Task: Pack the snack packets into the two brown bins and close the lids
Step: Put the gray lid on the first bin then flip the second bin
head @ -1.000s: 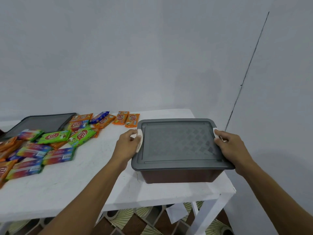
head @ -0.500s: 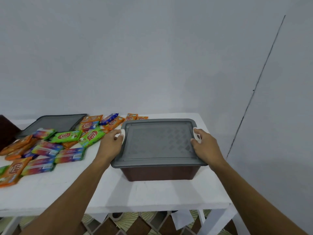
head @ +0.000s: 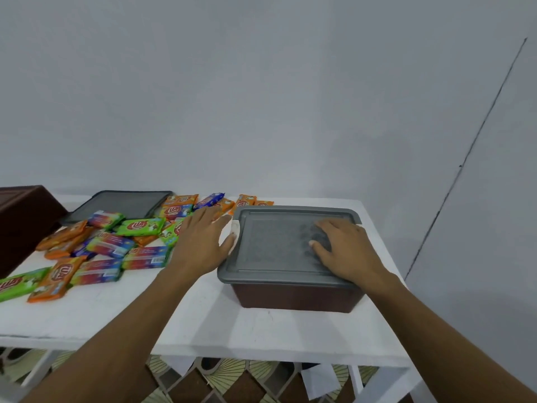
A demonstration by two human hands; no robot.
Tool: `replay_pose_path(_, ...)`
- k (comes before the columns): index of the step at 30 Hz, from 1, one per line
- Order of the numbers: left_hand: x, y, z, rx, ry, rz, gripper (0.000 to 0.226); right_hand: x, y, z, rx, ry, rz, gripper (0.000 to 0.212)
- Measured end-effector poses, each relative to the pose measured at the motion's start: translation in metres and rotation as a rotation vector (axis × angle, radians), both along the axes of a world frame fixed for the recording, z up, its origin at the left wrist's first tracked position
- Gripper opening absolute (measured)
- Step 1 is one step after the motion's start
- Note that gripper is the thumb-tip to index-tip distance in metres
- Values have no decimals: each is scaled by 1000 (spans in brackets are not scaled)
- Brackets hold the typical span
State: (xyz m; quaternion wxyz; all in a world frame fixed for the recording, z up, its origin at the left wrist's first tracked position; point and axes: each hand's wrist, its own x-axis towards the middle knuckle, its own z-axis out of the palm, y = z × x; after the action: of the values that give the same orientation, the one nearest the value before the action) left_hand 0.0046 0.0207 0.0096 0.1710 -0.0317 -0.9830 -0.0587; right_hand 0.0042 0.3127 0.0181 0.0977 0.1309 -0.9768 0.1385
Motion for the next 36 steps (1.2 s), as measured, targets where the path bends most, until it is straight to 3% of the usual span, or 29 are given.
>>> replay_pose_path(7,21,-75,-6,-11,6,13,42,-2,-87,12,7,81,169,50)
replay_pose_path(18,56,-326,-24,-21,67,156,47,-12,-337,-4,1,76,368,50)
replay_pose_path(24,63,-434,-47,-25,-83,172,55,-21,-451,-22,34,9,360,50)
replay_pose_path(32,26,-464,-63,69,-134,0,75,-45,-520,-47,122,-92,324,54)
replay_pose_path(36,-8,-463,-86,85,-318,44,78,-73,-529,-72,143,-183,259,65)
